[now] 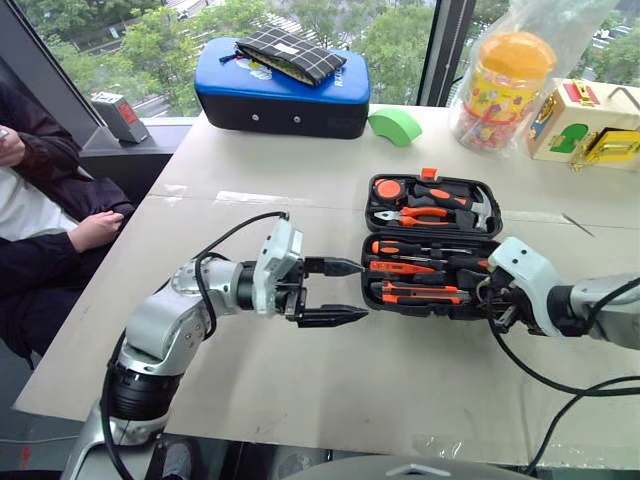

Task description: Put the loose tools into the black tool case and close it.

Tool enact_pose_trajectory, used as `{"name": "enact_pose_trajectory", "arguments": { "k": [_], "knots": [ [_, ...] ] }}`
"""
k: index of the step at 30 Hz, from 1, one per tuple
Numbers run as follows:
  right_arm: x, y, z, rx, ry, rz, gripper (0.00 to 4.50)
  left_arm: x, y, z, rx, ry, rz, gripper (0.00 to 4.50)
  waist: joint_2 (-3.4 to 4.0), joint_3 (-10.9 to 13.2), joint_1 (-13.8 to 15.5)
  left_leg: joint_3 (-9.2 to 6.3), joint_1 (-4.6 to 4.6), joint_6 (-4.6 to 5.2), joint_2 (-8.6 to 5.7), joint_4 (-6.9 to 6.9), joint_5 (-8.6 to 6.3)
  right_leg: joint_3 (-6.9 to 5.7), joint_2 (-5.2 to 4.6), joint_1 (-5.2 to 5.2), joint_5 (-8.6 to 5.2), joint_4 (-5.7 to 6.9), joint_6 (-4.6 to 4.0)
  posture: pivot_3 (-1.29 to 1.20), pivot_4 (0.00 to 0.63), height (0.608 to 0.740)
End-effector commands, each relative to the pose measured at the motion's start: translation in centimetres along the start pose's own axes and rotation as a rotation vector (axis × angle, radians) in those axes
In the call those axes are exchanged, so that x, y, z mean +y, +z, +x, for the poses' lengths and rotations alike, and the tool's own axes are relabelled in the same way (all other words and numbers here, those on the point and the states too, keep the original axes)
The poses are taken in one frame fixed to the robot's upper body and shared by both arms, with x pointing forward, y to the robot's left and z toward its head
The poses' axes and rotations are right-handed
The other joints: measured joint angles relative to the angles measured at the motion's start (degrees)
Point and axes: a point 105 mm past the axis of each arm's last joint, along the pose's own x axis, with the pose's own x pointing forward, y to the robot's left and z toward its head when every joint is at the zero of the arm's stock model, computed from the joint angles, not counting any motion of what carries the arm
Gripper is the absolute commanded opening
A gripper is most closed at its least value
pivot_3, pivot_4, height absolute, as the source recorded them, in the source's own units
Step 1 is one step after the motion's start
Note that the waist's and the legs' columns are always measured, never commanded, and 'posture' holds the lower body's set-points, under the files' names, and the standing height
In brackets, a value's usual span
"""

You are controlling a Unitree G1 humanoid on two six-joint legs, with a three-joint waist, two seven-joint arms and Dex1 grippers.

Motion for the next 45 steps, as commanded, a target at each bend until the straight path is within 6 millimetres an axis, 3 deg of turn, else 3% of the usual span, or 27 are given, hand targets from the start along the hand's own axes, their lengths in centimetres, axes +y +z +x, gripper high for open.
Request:
{"name": "enact_pose_trajectory", "arguments": {
  "k": [1,6,10,16,19,23,29,35,42,45],
  "knots": [
    [-0.3,0.0,-0.2,-0.002,-0.018,-0.018,0.04,-0.4,1.1,-0.1,-0.019,-0.003,0.060,3.79,0.00,0.0,0.0,0.00,0.01,0.00,0.01,0.00,0.00,0.00,0.02,0.00,0.00,0.00,0.00,0.00,0.150,0.740],
    [0.1,-0.4,0.3,0.009,0.021,-0.017,0.04,-0.1,1.1,-0.1,-0.019,0.008,0.063,3.79,0.00,0.0,0.0,0.00,0.00,0.00,0.01,0.00,0.00,0.00,0.02,0.00,0.00,0.00,0.00,0.00,0.150,0.740],
    [-0.1,0.3,-0.2,-0.030,0.017,-0.023,1.73,0.5,1.0,-0.4,-0.020,0.036,0.056,3.79,-0.01,0.0,0.0,0.00,0.00,0.00,0.01,0.00,0.00,-0.01,0.02,0.00,0.00,0.00,0.00,0.00,0.150,0.740],
    [0.3,3.6,-3.1,-0.218,0.044,-0.062,1.73,3.9,0.5,-1.5,-0.080,0.242,-0.061,3.79,0.00,0.0,0.0,-0.02,0.00,0.00,0.01,-0.01,0.00,-0.01,0.02,0.01,0.00,-0.01,0.01,0.00,0.150,0.740],
    [-3.3,6.8,-3.5,-0.398,-0.119,0.017,1.73,9.1,0.4,-1.7,-0.127,0.566,-0.148,3.79,-0.13,0.0,0.0,-0.05,0.02,0.00,0.02,-0.01,0.00,-0.02,0.03,0.03,0.01,-0.01,0.01,0.00,0.150,0.740],
    [-9.3,8.1,-1.7,-0.385,-0.312,0.202,1.73,14.3,0.2,-0.9,-0.088,0.870,-0.289,3.79,-0.29,0.1,0.1,-0.03,0.05,0.09,-0.11,0.08,0.06,0.01,0.04,0.08,0.04,0.07,0.03,0.00,0.150,0.740],
    [-14.8,8.8,1.8,-0.341,-0.399,0.412,1.73,18.2,0.5,1.6,-0.072,0.913,-0.347,3.79,-0.26,0.1,0.0,0.11,-0.07,-0.03,-0.20,-0.12,0.26,0.04,0.11,-0.13,0.05,0.06,0.01,0.00,0.150,0.740],
    [-16.8,7.6,4.3,-0.236,-0.421,0.471,1.73,19.8,-1.7,4.1,0.071,0.874,-0.346,3.79,-0.22,0.1,0.0,0.28,-0.27,-0.10,-0.18,-0.37,0.30,0.05,0.04,-0.54,0.06,0.10,-0.01,0.00,0.150,0.740],
    [-14.6,6.7,5.3,-0.194,-0.274,0.493,1.73,18.9,-3.0,6.1,0.153,0.769,-0.354,3.79,-0.18,0.0,-0.1,0.38,-0.19,-0.13,-0.18,-0.29,0.31,0.07,-0.22,-0.51,0.06,0.30,0.00,0.00,0.150,0.740],
    [-14.1,6.3,5.9,-0.185,-0.247,0.509,0.79,18.7,-2.5,6.7,0.143,0.750,-0.361,2.83,-0.19,0.0,-0.1,0.38,-0.13,-0.18,-0.18,-0.20,0.34,0.08,-0.21,-0.44,0.06,0.36,0.01,0.00,0.150,0.740]
  ]
}}
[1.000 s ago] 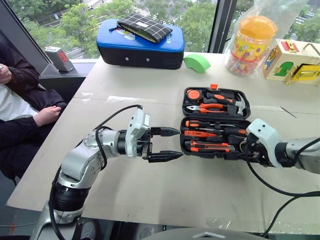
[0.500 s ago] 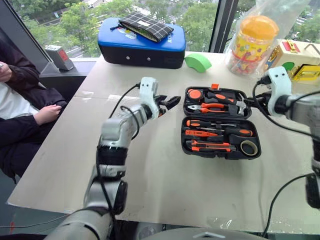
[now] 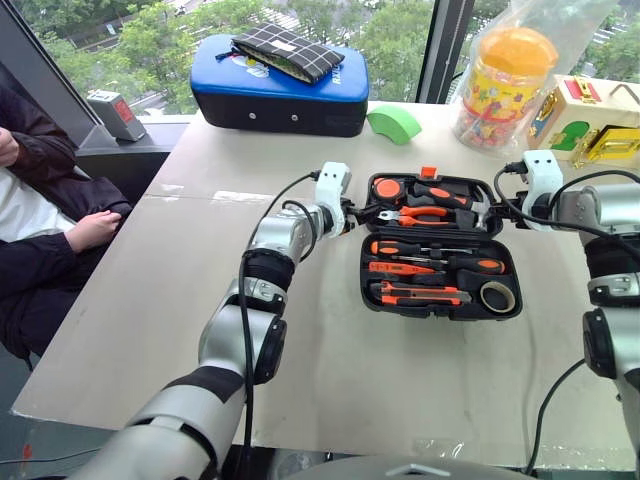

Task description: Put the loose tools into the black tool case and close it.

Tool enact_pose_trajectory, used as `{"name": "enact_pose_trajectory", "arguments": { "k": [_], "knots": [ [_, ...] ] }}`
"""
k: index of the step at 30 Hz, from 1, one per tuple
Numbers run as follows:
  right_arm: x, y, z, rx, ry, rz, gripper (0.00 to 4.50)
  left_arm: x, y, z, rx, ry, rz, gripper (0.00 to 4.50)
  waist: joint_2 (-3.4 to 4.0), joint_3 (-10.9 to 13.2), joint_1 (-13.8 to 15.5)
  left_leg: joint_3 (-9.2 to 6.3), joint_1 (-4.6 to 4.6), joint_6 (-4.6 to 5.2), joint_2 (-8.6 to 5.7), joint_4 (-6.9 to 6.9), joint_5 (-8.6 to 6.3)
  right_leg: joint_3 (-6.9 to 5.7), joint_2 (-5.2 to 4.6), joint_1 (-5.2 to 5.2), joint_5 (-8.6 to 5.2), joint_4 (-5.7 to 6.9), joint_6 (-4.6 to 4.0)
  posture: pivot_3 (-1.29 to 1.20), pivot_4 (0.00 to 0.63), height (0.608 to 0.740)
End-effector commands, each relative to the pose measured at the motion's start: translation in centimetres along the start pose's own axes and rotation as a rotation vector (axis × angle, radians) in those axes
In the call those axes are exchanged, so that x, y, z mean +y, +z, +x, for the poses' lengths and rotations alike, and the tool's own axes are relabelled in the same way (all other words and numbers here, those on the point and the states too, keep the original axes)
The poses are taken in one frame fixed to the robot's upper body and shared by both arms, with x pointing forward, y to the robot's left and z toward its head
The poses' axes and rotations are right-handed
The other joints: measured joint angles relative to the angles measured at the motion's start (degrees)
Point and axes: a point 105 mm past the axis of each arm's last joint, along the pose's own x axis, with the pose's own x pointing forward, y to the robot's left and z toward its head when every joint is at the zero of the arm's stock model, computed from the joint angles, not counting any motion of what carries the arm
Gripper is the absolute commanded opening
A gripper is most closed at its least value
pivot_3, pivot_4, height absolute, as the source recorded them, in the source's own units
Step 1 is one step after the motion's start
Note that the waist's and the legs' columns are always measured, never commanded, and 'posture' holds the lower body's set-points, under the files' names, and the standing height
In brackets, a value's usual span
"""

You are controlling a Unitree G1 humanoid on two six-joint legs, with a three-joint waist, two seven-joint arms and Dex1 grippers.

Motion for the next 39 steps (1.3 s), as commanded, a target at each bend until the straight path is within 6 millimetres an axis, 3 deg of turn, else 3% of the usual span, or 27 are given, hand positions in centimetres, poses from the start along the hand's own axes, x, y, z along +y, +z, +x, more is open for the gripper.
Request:
{"name": "enact_pose_trajectory", "arguments": {
  "k": [1,2,6,7,11,16,20,25,29,33,35,39],
  "knots": [
    [0.3,-0.9,0.3,0.029,0.021,0.021,0.49,-1.2,0.9,0.3,-0.002,-0.037,0.018,2.57,0.00,0.0,0.0,0.00,0.01,0.00,0.00,0.01,0.00,0.01,0.00,0.01,0.00,0.01,0.00,0.00,0.150,0.740],
    [0.4,-0.9,0.3,0.027,0.024,0.026,0.02,-1.2,1.1,0.3,-0.008,-0.041,0.013,2.01,0.00,0.0,0.0,0.00,0.01,0.00,0.00,0.03,0.00,0.04,0.00,0.02,0.00,0.02,0.01,0.00,0.150,0.740],
    [0.7,-0.1,0.1,-0.017,0.043,0.029,0.00,-1.7,2.0,0.2,-0.046,-0.072,0.025,0.17,0.01,0.0,0.1,-0.06,0.04,-0.02,-0.01,0.06,0.01,0.04,0.00,0.02,0.00,0.14,0.01,0.00,0.150,0.740],
    [1.0,0.2,-0.1,-0.042,0.064,0.038,0.00,-1.8,2.2,0.0,-0.056,-0.081,0.022,0.05,0.01,0.0,0.1,-0.06,0.04,-0.04,-0.01,0.06,0.02,0.05,0.00,0.01,0.00,0.14,0.01,0.00,0.150,0.740],
    [3.9,1.3,-1.6,-0.122,0.221,0.062,0.00,-1.6,3.1,-1.3,-0.105,-0.091,0.068,0.05,0.04,0.0,-0.1,-0.07,0.00,-0.05,0.00,0.02,0.03,0.06,0.00,-0.01,0.00,0.14,0.01,0.00,0.150,0.740],
    [6.8,0.5,-2.9,-0.178,0.293,-0.013,0.00,-1.4,2.7,-3.5,-0.123,-0.091,0.131,0.05,0.09,0.0,-1.4,-0.03,-0.07,-0.17,0.18,-0.29,0.10,0.21,0.18,-0.29,0.01,0.28,-0.02,0.00,0.150,0.740],
    [6.7,0.4,-3.5,-0.259,0.250,-0.055,0.00,-1.6,2.6,-4.6,-0.159,-0.088,0.180,0.05,0.09,0.0,-1.5,0.04,-0.09,-0.44,0.20,-0.68,0.25,0.32,0.22,-0.50,0.02,0.27,-0.03,0.00,0.150,0.740],
    [6.3,1.6,-6.9,-0.521,0.216,-0.176,0.00,-2.0,4.6,-7.2,-0.372,-0.056,0.420,0.05,0.10,0.0,-0.9,0.07,-0.14,-0.43,0.11,-0.66,0.25,0.42,0.18,-0.50,0.02,0.19,-0.02,0.00,0.150,0.740],
    [6.0,2.3,-8.3,-0.617,0.173,-0.249,0.00,-2.2,5.1,-8.1,-0.461,-0.040,0.561,0.05,0.11,0.0,-0.9,0.14,-0.17,-0.42,0.11,-0.51,0.25,0.49,0.18,-0.52,0.02,0.13,-0.02,0.00,0.150,0.740],
    [5.9,2.5,-8.8,-0.657,0.117,-0.386,0.00,-3.0,4.6,-8.1,-0.502,-0.062,0.703,0.05,0.10,0.0,-0.3,0.15,-0.15,-0.27,0.07,-0.43,0.17,0.52,0.19,-0.50,0.02,0.14,-0.02,0.00,0.150,0.740],
    [5.9,2.2,-8.8,-0.675,0.109,-0.419,0.00,-3.3,3.2,-8.1,-0.488,-0.089,0.840,0.05,0.09,0.0,0.1,0.15,-0.16,-0.26,0.07,-0.35,0.17,0.53,0.23,-0.50,0.02,0.14,-0.02,0.00,0.150,0.740],
    [6.0,-0.4,-9.7,-0.670,0.101,-0.506,0.00,-3.3,1.6,-8.8,-0.479,-0.147,0.898,0.05,0.10,0.0,0.7,0.10,-0.22,-0.27,0.08,-0.33,0.18,0.54,0.25,-0.51,0.02,0.14,-0.02,0.00,0.150,0.740]
  ]
}}
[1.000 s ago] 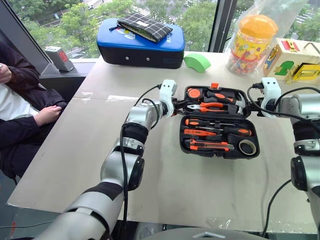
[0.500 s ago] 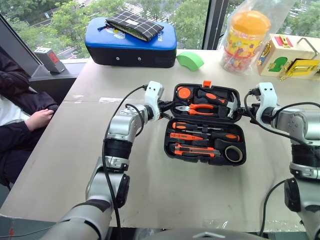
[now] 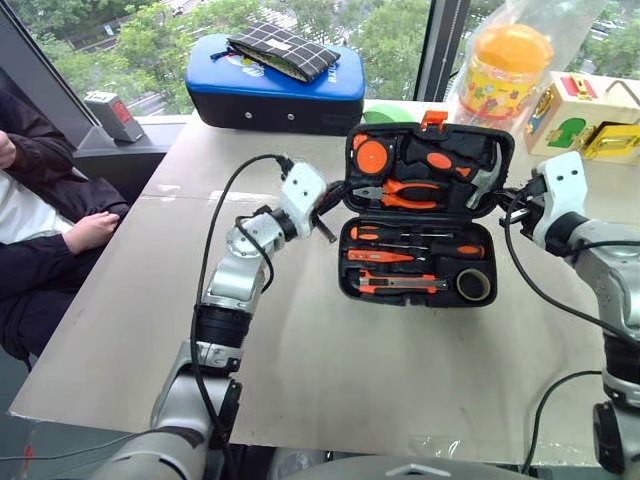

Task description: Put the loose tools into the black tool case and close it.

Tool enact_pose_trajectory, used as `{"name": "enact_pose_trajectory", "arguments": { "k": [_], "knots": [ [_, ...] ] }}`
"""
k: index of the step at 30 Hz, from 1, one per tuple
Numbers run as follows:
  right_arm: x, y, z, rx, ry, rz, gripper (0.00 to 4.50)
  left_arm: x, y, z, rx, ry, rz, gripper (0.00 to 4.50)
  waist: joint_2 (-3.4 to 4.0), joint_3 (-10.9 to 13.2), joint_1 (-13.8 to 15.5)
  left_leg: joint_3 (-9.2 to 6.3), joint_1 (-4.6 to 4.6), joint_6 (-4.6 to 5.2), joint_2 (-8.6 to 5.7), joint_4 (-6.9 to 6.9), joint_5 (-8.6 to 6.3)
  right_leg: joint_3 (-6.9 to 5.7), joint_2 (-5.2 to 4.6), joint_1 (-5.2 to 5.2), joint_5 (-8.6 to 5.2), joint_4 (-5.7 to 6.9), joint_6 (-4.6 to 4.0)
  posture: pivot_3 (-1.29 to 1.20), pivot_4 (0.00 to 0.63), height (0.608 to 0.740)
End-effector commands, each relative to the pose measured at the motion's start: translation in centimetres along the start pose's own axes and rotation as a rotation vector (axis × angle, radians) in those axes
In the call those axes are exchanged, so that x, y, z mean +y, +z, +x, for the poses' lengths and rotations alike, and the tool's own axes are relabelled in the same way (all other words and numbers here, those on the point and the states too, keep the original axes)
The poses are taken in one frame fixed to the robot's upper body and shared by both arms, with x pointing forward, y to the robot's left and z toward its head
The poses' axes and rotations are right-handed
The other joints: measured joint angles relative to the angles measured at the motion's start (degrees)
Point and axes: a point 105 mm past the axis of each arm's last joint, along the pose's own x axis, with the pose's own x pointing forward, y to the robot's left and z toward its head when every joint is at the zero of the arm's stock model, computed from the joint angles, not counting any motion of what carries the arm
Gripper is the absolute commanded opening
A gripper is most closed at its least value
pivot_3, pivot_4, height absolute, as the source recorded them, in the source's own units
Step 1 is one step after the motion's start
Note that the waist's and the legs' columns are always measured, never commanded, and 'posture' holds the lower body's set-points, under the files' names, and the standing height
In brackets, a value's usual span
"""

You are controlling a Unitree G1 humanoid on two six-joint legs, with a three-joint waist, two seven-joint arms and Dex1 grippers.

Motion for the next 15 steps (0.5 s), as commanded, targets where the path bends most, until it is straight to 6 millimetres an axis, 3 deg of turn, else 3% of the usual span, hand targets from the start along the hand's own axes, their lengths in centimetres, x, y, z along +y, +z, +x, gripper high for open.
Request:
{"name": "enact_pose_trajectory", "arguments": {
  "k": [1,5,8,10,11,12,13,15],
  "knots": [
    [2.3,2.4,-2.7,-0.141,0.072,-0.134,0.00,-1.5,1.5,-0.4,-0.086,-0.107,0.093,0.05,0.01,0.0,0.3,-0.05,-0.03,0.01,0.01,0.00,-0.01,-0.02,0.00,0.00,0.00,0.00,0.00,0.00,0.150,0.740],
    [3.5,0.7,-4.6,-0.099,0.109,-0.174,0.00,-1.8,1.0,-1.2,-0.071,-0.147,0.117,0.05,0.01,0.0,0.5,-0.08,-0.15,0.16,0.02,0.11,-0.10,-0.03,0.01,0.01,0.00,-0.02,0.00,0.00,0.150,0.740],
    [3.9,-1.0,-6.8,-0.047,0.136,-0.149,0.00,-1.8,0.4,-3.1,-0.019,-0.221,0.051,0.05,-0.01,0.0,0.2,-0.06,-0.10,0.41,0.03,0.28,-0.24,-0.02,0.02,0.10,-0.01,-0.03,0.02,0.00,0.150,0.740],
    [3.4,-2.8,-8.8,0.075,0.125,-0.267,0.64,-1.3,-0.6,-5.6,0.097,-0.288,-0.140,0.74,0.00,0.0,-0.3,-0.06,0.07,0.41,0.04,0.30,-0.24,-0.04,0.04,0.26,-0.03,0.00,0.02,0.00,0.150,0.740],
    [3.2,-3.9,-10.1,0.160,0.137,-0.351,0.89,-1.3,-1.2,-7.8,0.191,-0.370,-0.234,0.96,0.01,0.0,-0.4,-0.07,0.18,0.41,0.08,0.30,-0.25,-0.05,0.06,0.37,-0.04,0.01,0.02,0.00,0.150,0.740],
    [3.3,-4.5,-11.4,0.220,0.167,-0.376,1.40,-1.4,-1.1,-10.1,0.257,-0.458,-0.321,1.47,0.00,0.0,-0.6,-0.09,0.29,0.41,0.09,0.30,-0.25,-0.07,0.06,0.47,-0.06,0.02,0.03,0.00,0.150,0.740],
    [3.8,-4.8,-12.6,0.255,0.204,-0.340,1.42,-0.8,-0.7,-11.5,0.292,-0.487,-0.397,1.74,-0.03,0.0,-0.8,-0.08,0.36,0.41,0.11,0.29,-0.25,-0.10,0.11,0.52,-0.08,0.01,0.01,0.00,0.150,0.740],
    [4.4,-5.0,-14.3,0.300,0.260,-0.302,1.42,0.5,0.5,-12.7,0.316,-0.506,-0.532,1.74,-0.12,0.0,-1.1,-0.12,0.42,0.40,0.23,0.26,-0.24,-0.20,0.18,0.53,-0.17,0.02,0.00,0.00,0.150,0.740]
  ]
}}
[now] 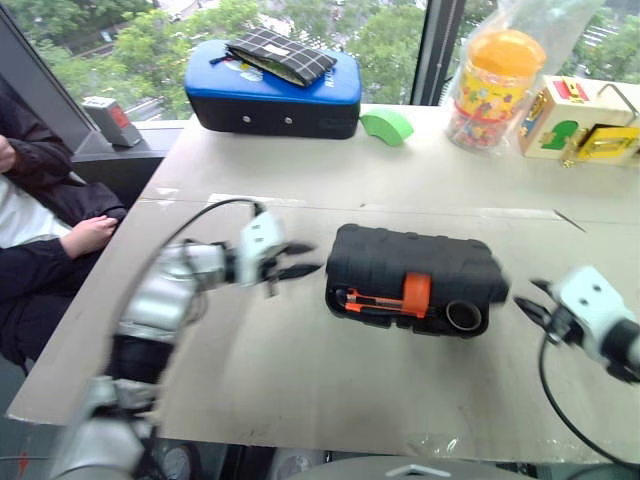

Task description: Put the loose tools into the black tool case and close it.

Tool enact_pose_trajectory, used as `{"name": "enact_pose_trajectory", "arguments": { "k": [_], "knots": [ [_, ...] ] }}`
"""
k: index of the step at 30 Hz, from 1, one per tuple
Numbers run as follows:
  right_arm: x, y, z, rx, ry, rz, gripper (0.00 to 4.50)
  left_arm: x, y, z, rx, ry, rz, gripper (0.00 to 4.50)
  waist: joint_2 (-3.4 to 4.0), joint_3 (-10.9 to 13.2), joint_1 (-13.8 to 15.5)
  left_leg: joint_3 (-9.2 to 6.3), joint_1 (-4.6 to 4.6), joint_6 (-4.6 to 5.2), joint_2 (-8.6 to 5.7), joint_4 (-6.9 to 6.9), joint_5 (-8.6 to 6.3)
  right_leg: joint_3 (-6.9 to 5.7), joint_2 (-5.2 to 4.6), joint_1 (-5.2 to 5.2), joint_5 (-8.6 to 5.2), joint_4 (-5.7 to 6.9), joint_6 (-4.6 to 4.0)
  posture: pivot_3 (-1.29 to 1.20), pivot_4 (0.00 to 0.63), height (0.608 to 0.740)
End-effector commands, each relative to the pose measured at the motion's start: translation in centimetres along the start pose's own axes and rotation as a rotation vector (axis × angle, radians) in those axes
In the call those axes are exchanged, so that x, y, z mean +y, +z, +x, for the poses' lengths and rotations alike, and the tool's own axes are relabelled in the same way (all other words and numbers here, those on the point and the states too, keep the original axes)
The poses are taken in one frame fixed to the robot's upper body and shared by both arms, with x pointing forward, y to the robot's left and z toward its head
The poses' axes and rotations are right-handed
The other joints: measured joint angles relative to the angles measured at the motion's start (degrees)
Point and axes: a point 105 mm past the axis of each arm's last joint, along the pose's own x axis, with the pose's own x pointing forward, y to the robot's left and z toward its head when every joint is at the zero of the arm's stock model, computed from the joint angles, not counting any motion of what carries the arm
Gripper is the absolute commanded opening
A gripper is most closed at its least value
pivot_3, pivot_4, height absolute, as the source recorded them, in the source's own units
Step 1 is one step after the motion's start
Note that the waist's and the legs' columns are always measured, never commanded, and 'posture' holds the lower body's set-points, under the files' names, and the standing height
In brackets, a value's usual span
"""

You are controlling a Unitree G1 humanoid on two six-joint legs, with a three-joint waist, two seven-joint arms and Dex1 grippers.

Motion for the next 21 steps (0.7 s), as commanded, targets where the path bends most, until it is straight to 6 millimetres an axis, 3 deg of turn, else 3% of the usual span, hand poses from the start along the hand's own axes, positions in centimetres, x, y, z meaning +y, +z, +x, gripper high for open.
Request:
{"name": "enact_pose_trajectory", "arguments": {
  "k": [1,2,5,7,8,11,13,17,21],
  "knots": [
    [1.5,1.3,-2.8,-0.009,0.115,-0.011,0.98,-0.5,3.3,-3.7,-0.061,-0.132,-0.186,1.86,-0.05,0.0,0.0,-0.10,0.00,-0.03,0.06,0.08,0.02,-0.21,0.04,0.04,-0.09,0.03,0.10,0.00,0.150,0.740],
    [2.2,1.4,-3.3,-0.015,0.153,0.018,0.84,-0.9,3.5,-4.1,-0.061,-0.167,-0.207,1.86,0.07,0.1,0.2,-0.16,0.06,-0.08,0.06,0.12,0.05,-0.38,0.00,0.16,-0.10,0.00,0.15,0.00,0.150,0.740],
    [4.9,2.6,-3.9,-0.089,0.299,0.150,0.00,-1.6,5.2,-4.1,-0.107,-0.258,-0.283,1.18,-0.11,0.1,0.8,-0.04,0.49,-0.07,-0.09,0.19,0.04,-0.32,-0.12,0.65,-0.15,-0.04,0.21,0.00,0.150,0.740],
    [6.1,3.3,-3.5,-0.117,0.352,0.190,0.00,-2.3,5.7,-3.4,-0.106,-0.313,-0.277,0.35,-0.28,0.1,0.8,-0.06,0.58,-0.07,-0.08,0.20,0.04,-0.32,-0.15,0.73,-0.16,-0.04,0.20,0.00,0.150,0.740],
    [6.6,3.5,-3.0,-0.114,0.374,0.206,0.00,-2.9,5.9,-2.9,-0.101,-0.344,-0.259,0.15,-0.33,0.2,0.8,-0.06,0.57,-0.07,-0.08,0.21,0.04,-0.30,-0.15,0.72,-0.15,-0.03,0.20,0.00,0.150,0.740],
    [8.3,3.1,-1.0,-0.051,0.418,0.235,0.00,-3.9,6.4,-0.7,-0.097,-0.397,-0.203,0.15,-0.53,0.1,0.8,-0.05,0.49,-0.07,-0.09,0.20,0.04,-0.10,-0.17,0.65,-0.12,-0.05,0.13,0.00,0.150,0.740],
    [7.5,2.7,1.1,-0.009,0.327,0.253,0.00,-4.4,6.7,0.9,-0.095,-0.414,-0.147,0.15,-0.50,0.1,0.8,-0.08,0.29,-0.06,-0.14,0.20,0.03,-0.02,-0.15,0.47,-0.03,-0.05,-0.03,0.00,0.150,0.740],
    [3.8,2.5,3.9,0.034,0.091,0.335,0.00,-4.3,7.2,2.9,-0.106,-0.401,-0.089,0.15,-0.52,0.1,0.5,-0.22,0.05,-0.07,-0.15,0.21,0.04,-0.06,-0.03,0.27,0.00,-0.04,-0.08,0.00,0.150,0.740],
    [0.5,3.8,6.0,0.014,-0.044,0.373,0.00,-3.5,7.3,5.0,-0.106,-0.344,-0.029,0.15,-0.47,0.1,0.5,-0.09,0.11,-0.03,-0.23,0.32,0.06,0.10,-0.02,0.32,0.02,0.00,-0.05,0.00,0.150,0.740]
  ]
}}
